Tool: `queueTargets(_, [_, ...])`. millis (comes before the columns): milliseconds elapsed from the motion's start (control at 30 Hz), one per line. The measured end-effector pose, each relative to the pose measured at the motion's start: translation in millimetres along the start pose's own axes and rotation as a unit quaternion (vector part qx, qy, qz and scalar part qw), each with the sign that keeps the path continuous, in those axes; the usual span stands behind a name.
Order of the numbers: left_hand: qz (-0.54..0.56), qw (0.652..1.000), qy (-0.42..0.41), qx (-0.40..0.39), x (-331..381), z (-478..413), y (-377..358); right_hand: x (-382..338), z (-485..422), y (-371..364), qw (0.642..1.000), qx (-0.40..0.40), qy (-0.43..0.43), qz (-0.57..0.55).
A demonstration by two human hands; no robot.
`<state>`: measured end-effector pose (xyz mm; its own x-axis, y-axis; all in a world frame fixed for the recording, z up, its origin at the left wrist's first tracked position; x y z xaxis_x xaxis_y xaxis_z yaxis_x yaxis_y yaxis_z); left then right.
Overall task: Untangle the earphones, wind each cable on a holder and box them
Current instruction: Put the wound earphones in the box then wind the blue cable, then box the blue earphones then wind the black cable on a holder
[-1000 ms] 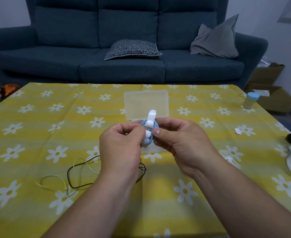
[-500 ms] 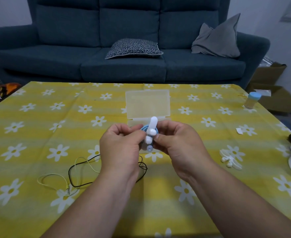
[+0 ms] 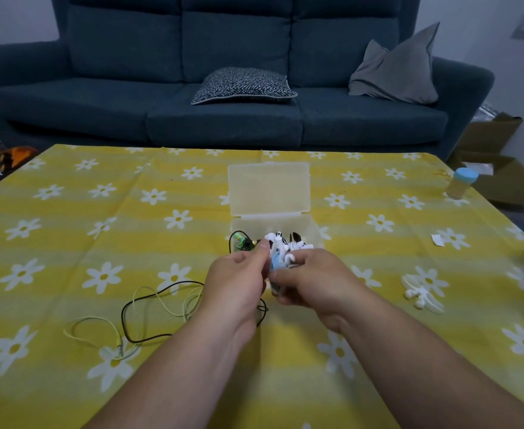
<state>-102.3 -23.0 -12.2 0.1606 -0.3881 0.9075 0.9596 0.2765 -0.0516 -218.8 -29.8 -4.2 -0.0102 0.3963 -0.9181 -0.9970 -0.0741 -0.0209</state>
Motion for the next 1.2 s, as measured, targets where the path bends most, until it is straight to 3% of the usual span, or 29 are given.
queueTargets(100, [-0.052,0.995,-0.055,0.063,15,-4,14,-11,-18,26,0.99,0.095,0.054,0.092])
queueTargets(200, [-0.06,0.988,-0.091,0.106,35,-11,32,-29,-28,44,0.95,0.192,0.105,0.223])
queueTargets(533, [-0.063,0.984,-0.058,0.154,47,-31,71,-33,-66,19,0.886,0.243,0.127,0.374])
queueTargets(867, [-0.061,0.987,-0.043,0.144,50,-35,87,-26,-75,-11,0.849,0.157,0.047,0.503])
queueTargets(1033, [-0.062,0.985,-0.046,0.155,52,-36,99,-41,-66,-24,0.852,0.201,0.167,0.453])
queueTargets(1133, [-0.055,0.985,-0.048,0.156,53,-35,102,-41,-62,-49,0.898,0.088,0.19,0.388])
queueTargets(1200, [-0.056,0.986,-0.049,0.152,54,-34,101,-30,-59,-64,0.888,0.012,0.151,0.434])
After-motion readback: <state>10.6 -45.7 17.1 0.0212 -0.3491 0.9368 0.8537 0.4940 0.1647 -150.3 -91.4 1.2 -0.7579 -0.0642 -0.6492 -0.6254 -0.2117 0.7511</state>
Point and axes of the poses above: each hand's wrist, its own z-axis away from the middle knuckle, its own y-axis out of the back of the hand, x = y × z, the point moved 4 cm from there along -z, towards the middle knuckle, and after that the axes turned 8 degrees about -z, right-handed, at the moved point
